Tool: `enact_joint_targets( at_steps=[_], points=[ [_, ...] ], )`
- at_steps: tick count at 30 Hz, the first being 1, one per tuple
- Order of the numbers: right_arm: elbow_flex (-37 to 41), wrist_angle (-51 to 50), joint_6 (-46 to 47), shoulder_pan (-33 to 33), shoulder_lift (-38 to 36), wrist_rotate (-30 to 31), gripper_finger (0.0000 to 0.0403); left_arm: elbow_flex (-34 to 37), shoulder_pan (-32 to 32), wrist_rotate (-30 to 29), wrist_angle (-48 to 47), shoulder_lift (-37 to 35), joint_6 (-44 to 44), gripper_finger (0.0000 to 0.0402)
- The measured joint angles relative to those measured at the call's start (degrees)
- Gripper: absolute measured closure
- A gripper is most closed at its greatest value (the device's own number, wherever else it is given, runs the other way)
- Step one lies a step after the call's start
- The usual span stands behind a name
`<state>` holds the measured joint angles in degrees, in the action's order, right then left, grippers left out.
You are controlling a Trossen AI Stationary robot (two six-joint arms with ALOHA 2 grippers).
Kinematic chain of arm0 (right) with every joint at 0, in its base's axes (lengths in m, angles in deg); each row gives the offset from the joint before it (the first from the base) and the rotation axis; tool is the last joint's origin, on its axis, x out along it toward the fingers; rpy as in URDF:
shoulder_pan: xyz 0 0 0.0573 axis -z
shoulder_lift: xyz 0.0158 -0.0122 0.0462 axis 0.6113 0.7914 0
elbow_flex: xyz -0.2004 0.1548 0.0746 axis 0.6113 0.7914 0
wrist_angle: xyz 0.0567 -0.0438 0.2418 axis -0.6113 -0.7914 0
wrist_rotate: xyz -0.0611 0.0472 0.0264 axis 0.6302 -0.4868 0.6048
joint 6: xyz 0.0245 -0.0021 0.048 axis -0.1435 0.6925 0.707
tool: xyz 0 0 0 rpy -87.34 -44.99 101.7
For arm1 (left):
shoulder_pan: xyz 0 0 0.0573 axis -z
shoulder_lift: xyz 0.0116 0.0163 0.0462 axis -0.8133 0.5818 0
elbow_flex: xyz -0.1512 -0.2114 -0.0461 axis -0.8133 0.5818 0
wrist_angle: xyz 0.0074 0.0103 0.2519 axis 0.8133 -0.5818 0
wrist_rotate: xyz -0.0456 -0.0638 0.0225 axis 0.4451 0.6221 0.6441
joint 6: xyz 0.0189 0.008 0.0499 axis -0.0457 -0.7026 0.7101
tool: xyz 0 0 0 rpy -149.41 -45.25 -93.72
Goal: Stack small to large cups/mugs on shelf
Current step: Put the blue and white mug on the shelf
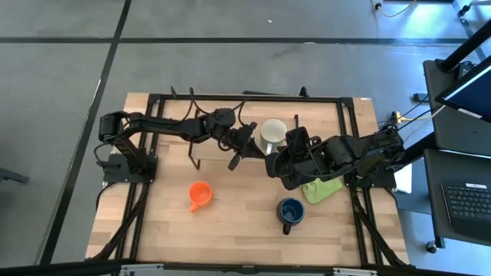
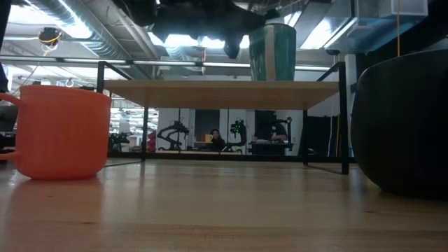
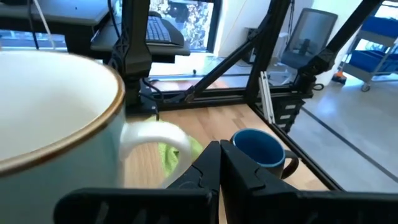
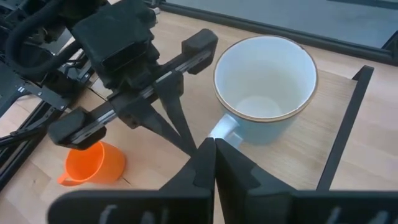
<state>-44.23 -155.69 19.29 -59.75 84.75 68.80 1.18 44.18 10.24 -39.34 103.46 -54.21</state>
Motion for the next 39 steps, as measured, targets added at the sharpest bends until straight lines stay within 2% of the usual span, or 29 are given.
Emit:
enact_joint_targets(
  at_steps=[14, 24, 31, 39],
  points=[
    [0.0, 0.0, 0.0, 0.0, 0.0, 0.0, 0.0391, 0.0, 1.2, -1.2, 0.9, 0.0, 0.0, 0.0402],
    [0.0, -0.6, 0.0, -0.2, 0.0, 0.0, 0.0391, -0.1, -0.9, -3.0, -4.0, 0.0, 1.8, 0.0402],
    [0.0, -1.1, 0.0, -0.2, 0.0, 0.0, 0.0391, -0.1, -1.3, -5.8, -3.6, 0.0, 3.1, 0.0402],
    [0.0, -1.8, 0.0, -0.2, 0.0, 0.1, 0.0391, -0.1, 0.1, -5.5, -0.8, 0.0, 1.7, 0.0402]
  ],
)
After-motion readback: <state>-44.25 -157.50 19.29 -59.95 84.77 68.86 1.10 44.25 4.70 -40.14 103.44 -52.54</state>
